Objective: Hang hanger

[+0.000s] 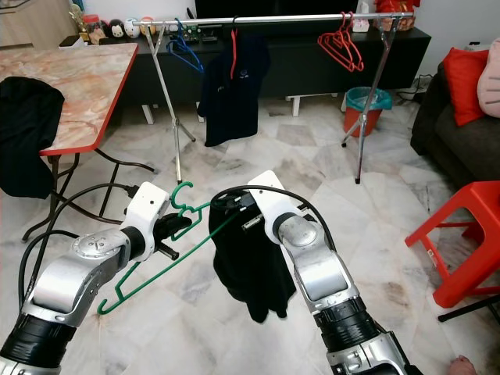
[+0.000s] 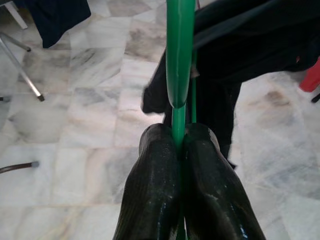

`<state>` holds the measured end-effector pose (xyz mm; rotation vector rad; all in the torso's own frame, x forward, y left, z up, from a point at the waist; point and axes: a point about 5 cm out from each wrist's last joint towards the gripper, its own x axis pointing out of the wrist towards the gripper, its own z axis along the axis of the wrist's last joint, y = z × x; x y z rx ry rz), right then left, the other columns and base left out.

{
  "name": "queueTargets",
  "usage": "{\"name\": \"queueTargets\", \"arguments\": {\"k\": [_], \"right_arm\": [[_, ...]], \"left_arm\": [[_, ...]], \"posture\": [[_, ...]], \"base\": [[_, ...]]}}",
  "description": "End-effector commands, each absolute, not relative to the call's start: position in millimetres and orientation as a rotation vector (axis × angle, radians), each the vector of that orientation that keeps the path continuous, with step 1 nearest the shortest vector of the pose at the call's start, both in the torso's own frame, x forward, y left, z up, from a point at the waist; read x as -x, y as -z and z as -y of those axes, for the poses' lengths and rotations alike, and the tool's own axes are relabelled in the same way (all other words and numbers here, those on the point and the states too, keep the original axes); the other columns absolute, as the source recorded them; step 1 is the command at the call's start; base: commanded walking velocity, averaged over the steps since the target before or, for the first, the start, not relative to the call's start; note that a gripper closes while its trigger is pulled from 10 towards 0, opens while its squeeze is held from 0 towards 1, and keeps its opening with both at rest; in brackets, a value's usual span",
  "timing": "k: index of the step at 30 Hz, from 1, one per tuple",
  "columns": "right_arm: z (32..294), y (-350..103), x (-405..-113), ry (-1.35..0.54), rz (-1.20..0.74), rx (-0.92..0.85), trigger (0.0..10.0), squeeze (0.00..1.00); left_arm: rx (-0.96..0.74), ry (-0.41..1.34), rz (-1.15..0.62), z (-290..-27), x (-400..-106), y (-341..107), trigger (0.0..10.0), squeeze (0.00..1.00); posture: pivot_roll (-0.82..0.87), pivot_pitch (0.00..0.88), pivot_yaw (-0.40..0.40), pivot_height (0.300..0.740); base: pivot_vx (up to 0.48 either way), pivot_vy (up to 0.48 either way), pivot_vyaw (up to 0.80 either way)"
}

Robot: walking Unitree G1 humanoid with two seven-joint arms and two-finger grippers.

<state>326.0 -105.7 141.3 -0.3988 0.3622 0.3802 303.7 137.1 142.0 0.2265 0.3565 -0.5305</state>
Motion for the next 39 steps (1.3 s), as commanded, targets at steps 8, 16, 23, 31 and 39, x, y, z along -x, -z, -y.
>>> {"name": "queueTargets", "arguments": {"k": [8, 16, 23, 31, 39], "right_arm": [[88.7, -150.6, -319.0, -0.451, -0.347, 0.378, 10.0, 0.0], [79.5, -149.0, -311.8, -0.517, -0.366, 0.395, 10.0, 0.0], [68.1, -152.1, -308.5, -0.563, -0.343, 0.366, 10.0, 0.0], [49.0, -158.8, -297.9, -0.652, -0.331, 0.274, 10.0, 0.0], [77.5, -154.9, -313.0, -0.499, -0.331, 0.354, 10.0, 0.0]], "left_arm": [[-0.262, 0.649, -0.376, -130.0, -293.4, -140.9, 10.0, 0.0], [-0.286, 0.539, -0.368, -137.8, -301.9, -141.0, 10.0, 0.0], [-0.159, 0.667, -0.302, -122.4, -295.2, -152.7, 10.0, 0.0], [-0.09, 0.67, -0.253, -116.5, -298.5, -160.8, 10.0, 0.0], [-0.048, 0.943, -0.235, -103.6, -272.2, -167.2, 10.0, 0.0]], "posture": [[-0.04, 0.0, 0.019, 0.74], [-0.04, 0.0, 0.017, 0.74], [-0.04, 0.0, 0.015, 0.74], [-0.04, 0.0, 0.014, 0.74], [-0.04, 0.0, 0.014, 0.74]], "base": [[0.0, 0.0, 0.0], [0.0, 0.0, 0.0], [0.0, 0.0, 0.0], [0.0, 0.0, 0.0], [0.0, 0.0, 0.0]]}}
